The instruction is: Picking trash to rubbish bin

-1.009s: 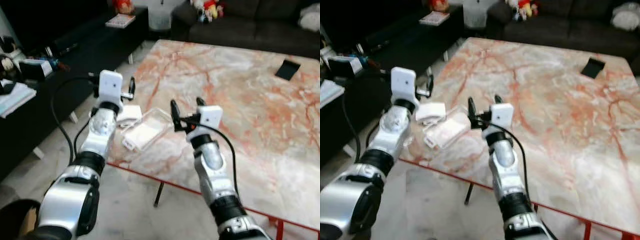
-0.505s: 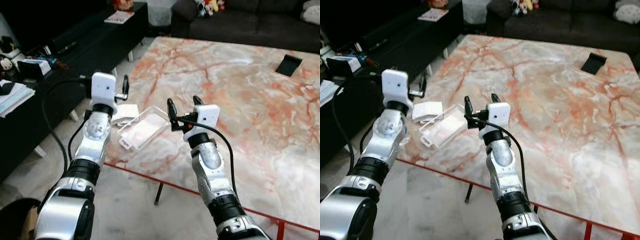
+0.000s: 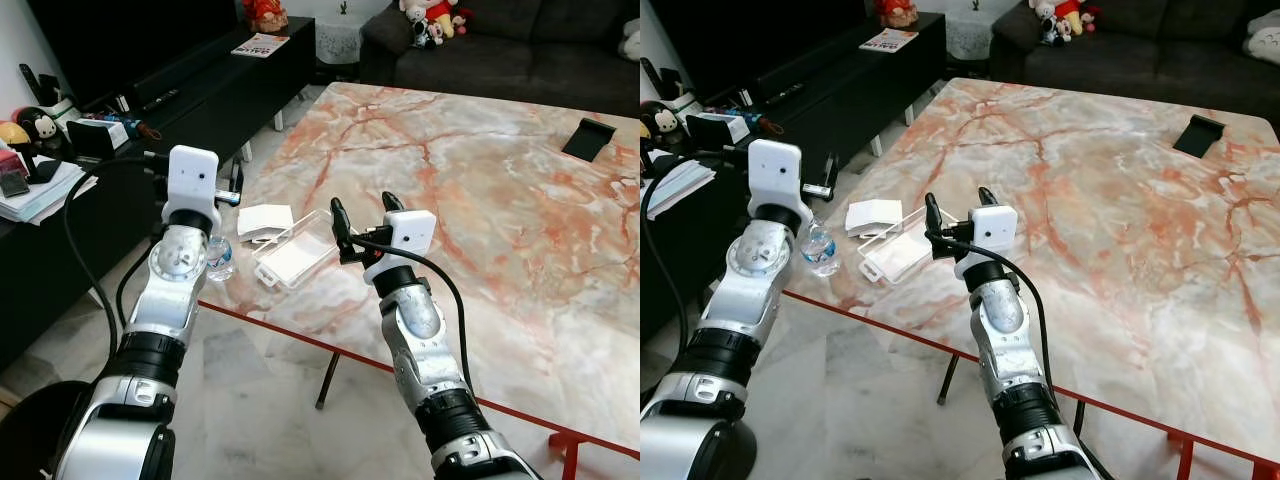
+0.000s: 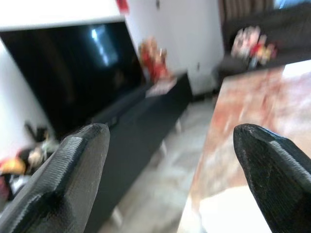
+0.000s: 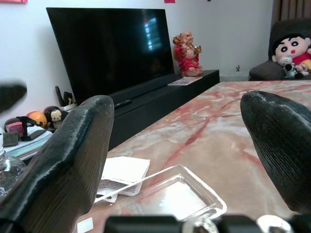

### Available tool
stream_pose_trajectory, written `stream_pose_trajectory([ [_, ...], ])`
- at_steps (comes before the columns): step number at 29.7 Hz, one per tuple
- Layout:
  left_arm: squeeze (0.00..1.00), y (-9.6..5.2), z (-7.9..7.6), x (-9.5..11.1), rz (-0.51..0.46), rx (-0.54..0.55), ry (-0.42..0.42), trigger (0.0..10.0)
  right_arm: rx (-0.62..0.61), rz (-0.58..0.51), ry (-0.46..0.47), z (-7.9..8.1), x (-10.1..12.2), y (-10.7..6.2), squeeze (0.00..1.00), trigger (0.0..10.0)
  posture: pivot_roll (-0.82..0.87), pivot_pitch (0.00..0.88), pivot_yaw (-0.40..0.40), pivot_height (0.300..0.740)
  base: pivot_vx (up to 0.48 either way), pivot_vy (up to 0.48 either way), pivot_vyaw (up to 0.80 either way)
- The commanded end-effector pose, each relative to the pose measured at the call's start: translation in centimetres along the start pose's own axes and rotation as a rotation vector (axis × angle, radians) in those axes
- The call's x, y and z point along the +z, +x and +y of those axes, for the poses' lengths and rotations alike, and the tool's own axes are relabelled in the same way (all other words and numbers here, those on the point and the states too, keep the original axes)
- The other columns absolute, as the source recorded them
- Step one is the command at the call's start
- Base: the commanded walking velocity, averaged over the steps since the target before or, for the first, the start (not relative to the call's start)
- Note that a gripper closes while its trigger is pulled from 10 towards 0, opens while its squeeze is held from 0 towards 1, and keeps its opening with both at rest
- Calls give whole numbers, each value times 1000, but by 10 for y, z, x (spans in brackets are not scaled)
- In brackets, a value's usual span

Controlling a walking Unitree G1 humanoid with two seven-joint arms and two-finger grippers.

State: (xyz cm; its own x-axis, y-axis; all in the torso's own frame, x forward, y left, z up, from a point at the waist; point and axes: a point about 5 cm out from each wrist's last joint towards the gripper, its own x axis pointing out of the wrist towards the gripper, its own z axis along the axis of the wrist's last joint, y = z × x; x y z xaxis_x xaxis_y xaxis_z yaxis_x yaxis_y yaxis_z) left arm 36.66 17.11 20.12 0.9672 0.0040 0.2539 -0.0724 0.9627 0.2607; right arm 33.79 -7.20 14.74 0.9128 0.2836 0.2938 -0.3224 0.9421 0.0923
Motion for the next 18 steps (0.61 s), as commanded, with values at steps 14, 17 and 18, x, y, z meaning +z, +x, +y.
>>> stream_pose_trajectory([
  [14, 0, -13, 1, -2, 81, 10, -28, 10000, 23, -2, -2, 4, 1, 1, 0, 10000, -93, 46, 22, 740, 0, 0, 0],
  [17, 0, -17, 0, 1, 80, 13, -40, 10000, 23, -3, -1, 4, 1, 1, 0, 10000, -93, 46, 22, 740, 0, 0, 0],
  [18, 0, -20, -1, 2, 83, 12, -43, 10000, 24, -2, -1, 5, 1, 1, 0, 10000, -93, 46, 22, 740, 0, 0, 0],
])
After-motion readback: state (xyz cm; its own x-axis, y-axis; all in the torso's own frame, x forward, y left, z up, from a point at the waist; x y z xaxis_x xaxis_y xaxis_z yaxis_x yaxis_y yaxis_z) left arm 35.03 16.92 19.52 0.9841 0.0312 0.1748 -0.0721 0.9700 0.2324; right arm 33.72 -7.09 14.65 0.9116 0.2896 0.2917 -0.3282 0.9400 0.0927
